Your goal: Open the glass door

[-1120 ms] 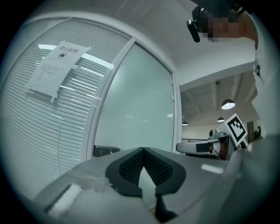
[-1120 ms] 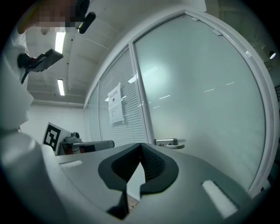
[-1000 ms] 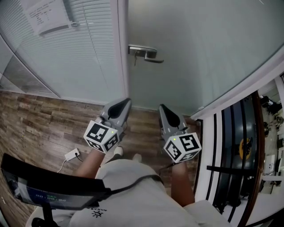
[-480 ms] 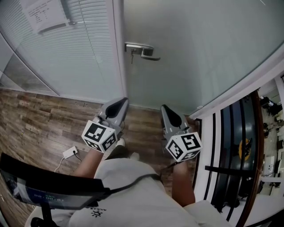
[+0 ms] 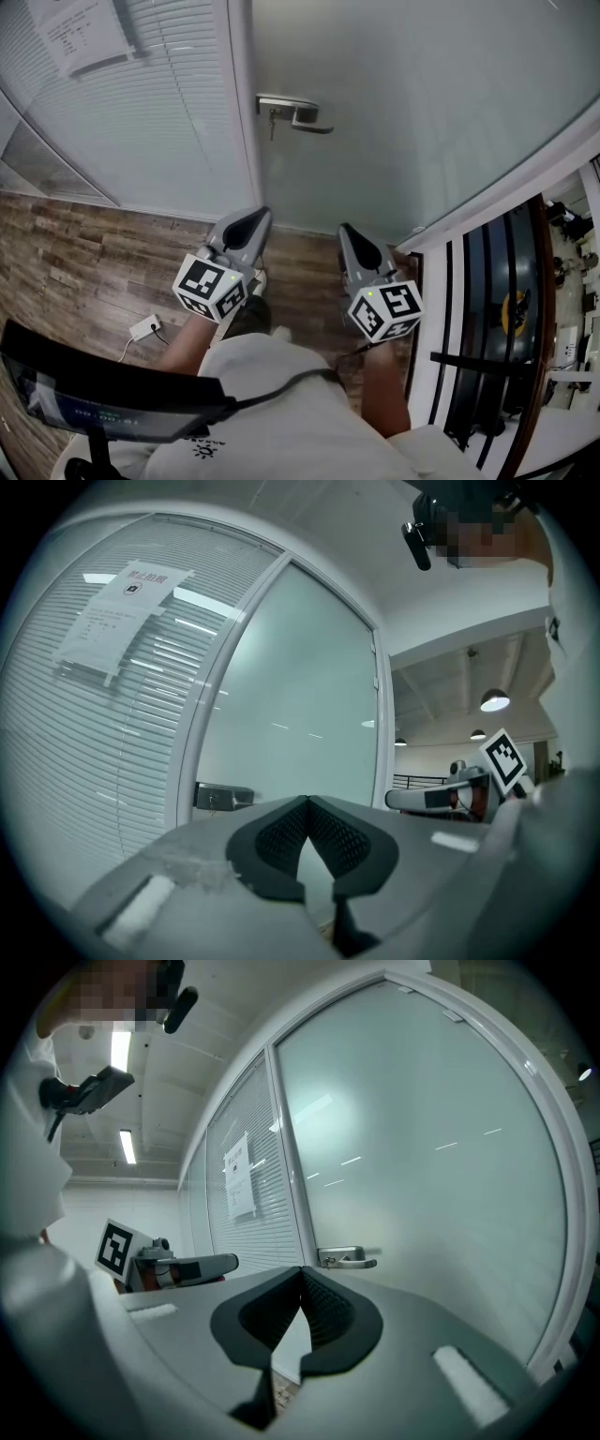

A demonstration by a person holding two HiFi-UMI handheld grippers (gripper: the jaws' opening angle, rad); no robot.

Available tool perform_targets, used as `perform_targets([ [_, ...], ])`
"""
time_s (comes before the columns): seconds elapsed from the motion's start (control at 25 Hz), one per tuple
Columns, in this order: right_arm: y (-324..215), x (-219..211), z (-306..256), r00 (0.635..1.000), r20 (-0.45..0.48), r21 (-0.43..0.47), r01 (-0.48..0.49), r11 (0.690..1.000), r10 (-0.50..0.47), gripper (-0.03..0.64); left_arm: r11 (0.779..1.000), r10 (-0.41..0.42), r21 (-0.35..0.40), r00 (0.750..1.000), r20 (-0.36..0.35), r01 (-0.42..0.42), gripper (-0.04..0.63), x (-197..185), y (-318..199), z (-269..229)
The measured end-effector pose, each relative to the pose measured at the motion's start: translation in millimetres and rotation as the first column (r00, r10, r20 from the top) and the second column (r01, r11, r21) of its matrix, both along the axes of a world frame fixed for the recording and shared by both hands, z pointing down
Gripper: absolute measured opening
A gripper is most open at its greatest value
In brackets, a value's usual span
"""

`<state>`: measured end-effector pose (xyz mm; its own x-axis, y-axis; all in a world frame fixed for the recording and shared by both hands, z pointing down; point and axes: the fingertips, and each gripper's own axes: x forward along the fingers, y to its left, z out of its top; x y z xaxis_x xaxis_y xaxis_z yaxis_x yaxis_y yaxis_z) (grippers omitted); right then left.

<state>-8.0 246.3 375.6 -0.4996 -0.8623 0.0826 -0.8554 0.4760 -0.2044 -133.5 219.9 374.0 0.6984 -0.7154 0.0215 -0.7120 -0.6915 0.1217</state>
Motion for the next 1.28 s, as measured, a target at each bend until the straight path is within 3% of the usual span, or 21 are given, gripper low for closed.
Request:
perform_targets([
  [0.52,-99.0,-17.5,1.5,0.999,-0.046,-0.017,-0.021,1.0,0.021,0.009,0.999,0.038,-0.02,0.999,-0.004,-0.038,-0.005,-7.6,-99.9,4.8],
  [0.84,-164.5,-23.4,-5.4,0.994,-0.065,-0.014,-0.084,0.996,0.082,0.009,0.992,0.123,-0.021,0.992,0.004,-0.123,-0.002,-2.2,-166.0,-2.6],
  [1.28,-229.5,-23.0,34.5,0.938,-0.315,-0.064,-0.177,0.982,0.148,0.009,0.968,0.246,-0.057,0.969,0.031,-0.244,0.002,-1.2,-212.2,15.5],
])
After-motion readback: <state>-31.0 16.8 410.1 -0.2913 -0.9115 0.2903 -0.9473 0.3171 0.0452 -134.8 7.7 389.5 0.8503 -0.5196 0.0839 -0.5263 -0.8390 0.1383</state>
